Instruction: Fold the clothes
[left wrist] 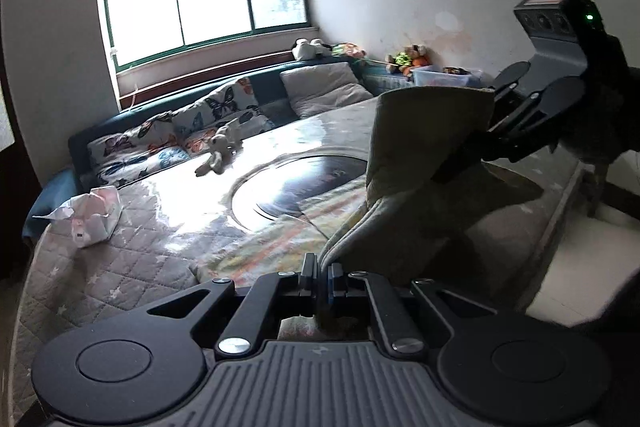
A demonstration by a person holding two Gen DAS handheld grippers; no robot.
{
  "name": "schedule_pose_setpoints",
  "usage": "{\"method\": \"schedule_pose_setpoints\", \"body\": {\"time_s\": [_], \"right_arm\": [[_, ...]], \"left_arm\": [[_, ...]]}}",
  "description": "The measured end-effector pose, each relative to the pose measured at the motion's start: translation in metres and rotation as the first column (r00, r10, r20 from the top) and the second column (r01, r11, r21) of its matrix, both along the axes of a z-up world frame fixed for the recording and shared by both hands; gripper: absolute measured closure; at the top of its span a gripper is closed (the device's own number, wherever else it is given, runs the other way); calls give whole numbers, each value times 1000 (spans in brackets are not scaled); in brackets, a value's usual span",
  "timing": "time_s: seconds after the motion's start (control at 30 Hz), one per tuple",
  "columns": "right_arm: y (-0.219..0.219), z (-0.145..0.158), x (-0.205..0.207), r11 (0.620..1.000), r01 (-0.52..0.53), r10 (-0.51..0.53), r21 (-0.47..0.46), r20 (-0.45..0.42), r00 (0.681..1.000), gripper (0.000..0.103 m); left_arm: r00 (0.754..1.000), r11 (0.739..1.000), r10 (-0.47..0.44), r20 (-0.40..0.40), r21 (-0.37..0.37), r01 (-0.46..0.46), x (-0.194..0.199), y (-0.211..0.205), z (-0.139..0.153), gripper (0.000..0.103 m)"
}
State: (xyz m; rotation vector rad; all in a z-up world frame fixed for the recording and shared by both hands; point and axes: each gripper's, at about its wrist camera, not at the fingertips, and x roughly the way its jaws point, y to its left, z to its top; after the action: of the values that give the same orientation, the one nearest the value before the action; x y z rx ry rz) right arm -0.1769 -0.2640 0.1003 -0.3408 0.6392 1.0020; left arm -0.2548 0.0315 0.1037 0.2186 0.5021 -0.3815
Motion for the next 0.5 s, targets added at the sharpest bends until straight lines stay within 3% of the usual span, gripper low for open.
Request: {"method": "schedule_pose_setpoints", "body": {"time_s": [0.13,0.3,0.5], "right_arm": [[12,3,37,1000,9,-9,-9,-17,1000,94],[32,-2,97,999,29,-32,-36,-72,997,94],[55,-30,162,994,67,-79,-82,-146,986,90]], "left_arm": [[999,999,35,-15,-34,-35,33,11,2,98],[991,995,74,-109,-55,-81,81,26,-18,98],[968,988,117,-222,-73,-137,139,43,-42,98]]}}
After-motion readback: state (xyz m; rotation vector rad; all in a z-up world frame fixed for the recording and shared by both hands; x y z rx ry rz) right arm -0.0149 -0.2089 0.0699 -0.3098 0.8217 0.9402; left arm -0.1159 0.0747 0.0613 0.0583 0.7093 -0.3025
